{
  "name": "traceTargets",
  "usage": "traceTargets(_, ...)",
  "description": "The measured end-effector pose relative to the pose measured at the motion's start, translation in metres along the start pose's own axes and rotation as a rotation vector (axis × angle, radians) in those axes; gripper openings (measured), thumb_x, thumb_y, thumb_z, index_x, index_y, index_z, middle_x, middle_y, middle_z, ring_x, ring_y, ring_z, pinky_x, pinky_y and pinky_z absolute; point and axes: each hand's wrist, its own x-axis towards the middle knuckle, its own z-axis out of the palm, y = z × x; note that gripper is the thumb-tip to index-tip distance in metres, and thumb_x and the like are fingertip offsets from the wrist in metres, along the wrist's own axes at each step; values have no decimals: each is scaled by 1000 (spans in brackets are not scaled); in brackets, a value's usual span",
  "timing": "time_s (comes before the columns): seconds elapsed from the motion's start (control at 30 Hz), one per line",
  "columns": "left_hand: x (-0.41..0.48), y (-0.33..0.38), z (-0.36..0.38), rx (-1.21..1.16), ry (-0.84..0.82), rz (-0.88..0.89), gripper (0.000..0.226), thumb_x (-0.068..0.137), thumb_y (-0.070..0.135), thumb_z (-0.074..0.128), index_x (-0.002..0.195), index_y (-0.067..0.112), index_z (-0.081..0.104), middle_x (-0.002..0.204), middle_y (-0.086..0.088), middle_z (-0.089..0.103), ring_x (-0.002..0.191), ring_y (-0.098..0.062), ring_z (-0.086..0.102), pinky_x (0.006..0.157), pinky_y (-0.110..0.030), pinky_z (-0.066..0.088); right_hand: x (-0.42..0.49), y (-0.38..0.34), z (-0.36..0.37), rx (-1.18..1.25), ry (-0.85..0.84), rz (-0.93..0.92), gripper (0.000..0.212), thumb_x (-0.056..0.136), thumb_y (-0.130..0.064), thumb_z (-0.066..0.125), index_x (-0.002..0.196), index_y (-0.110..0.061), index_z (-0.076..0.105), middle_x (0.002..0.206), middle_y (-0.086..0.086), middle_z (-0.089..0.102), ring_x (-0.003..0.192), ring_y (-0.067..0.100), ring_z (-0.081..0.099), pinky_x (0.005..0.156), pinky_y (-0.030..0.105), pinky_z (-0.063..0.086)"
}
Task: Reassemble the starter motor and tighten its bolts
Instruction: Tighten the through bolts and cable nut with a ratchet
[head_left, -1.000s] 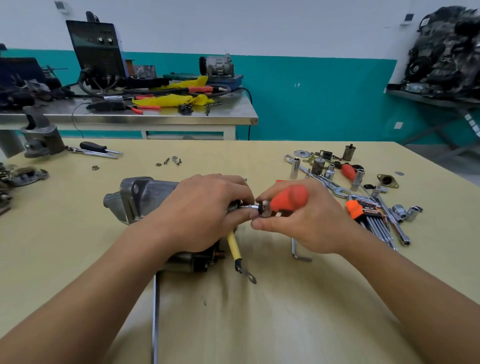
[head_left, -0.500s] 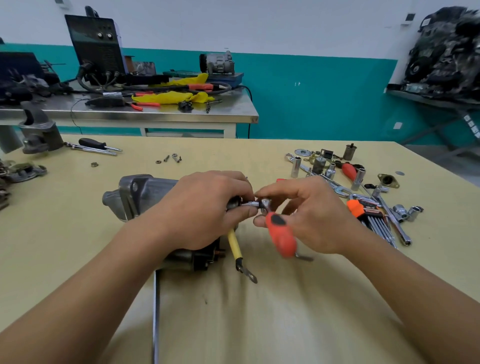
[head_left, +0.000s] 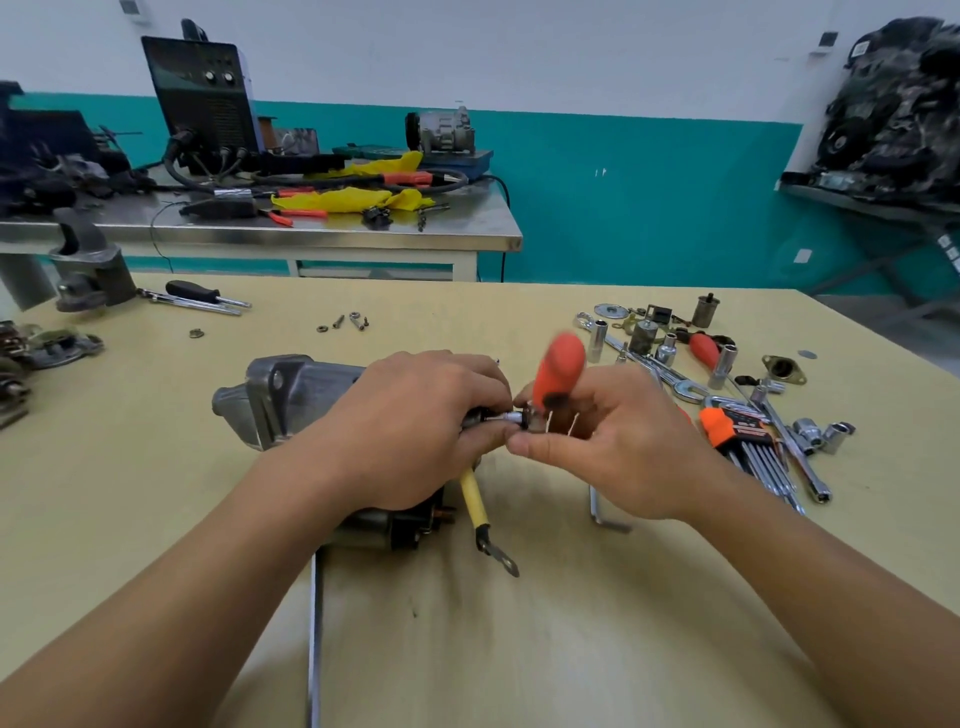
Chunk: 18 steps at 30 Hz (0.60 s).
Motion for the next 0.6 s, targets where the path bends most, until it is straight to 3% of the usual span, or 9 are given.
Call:
traceTargets(0.07, 0, 1, 0, 20, -23, -10, 31, 99, 47, 47, 107, 28, 71, 105, 19, 61, 93, -6, 56, 78, -38, 49, 0, -4, 2, 148, 3, 146, 15, 77, -44, 76, 85, -31, 75, 73, -7, 73, 56, 10, 62, 52, 24, 51)
traceTargets(0.17, 0, 0, -1, 11, -26, -20, 30, 98, 49, 49, 109, 30, 70, 110, 19, 60, 96, -7, 55, 81, -39, 49, 4, -8, 12, 571, -64, 686, 43, 75, -56, 71, 77, -13, 72, 62, 2, 64, 43, 10, 48, 40, 20, 38)
traceTargets(0.23, 0, 0, -2, -1, -23, -19, 28, 97, 49, 51, 108, 31, 70, 112, 20, 60, 97, -7, 56, 82, -39, 49, 4, -8, 16, 695, -93, 821, 42, 78, -55, 70, 72, -13, 71, 59, 1, 59, 42, 8, 44, 37, 17, 34)
traceTargets(0.3, -1, -1, -2, -13, -29, -7, 31, 97, 48, 49, 108, 29, 71, 111, 18, 61, 98, -8, 57, 81, -40, 50, 2, -6, 12, 610, -74, 645, 33, 74, -50, 74, 73, -16, 75, 62, 2, 63, 46, 9, 51, 43, 19, 42)
traceTargets(0.43, 1, 0, -3, -7, -40, -2, 32, 99, 47, 48, 112, 29, 71, 112, 17, 62, 98, -8, 56, 81, -40, 50, 0, -3, -2, 61, -29, 69, 11, 77, -30, 83, 86, -33, 78, 80, -7, 75, 71, 14, 68, 66, 26, 56)
traceTargets(0.5, 1, 0, -2, 9, -35, -4, 32, 99, 47, 48, 111, 29, 71, 114, 18, 63, 98, -8, 57, 82, -40, 50, 1, -2, -1, 30, -11, 58, 13, 76, -30, 85, 87, -27, 79, 80, -8, 75, 68, 15, 67, 63, 26, 55)
traceTargets(0.6, 0, 0, -2, 3, -33, -10, 32, 98, 48, 48, 110, 29, 71, 111, 18, 61, 96, -7, 56, 81, -39, 50, 3, -8, 7, 388, 7, 417, 33, 67, -49, 79, 78, -18, 75, 66, 1, 68, 48, 11, 51, 47, 25, 42)
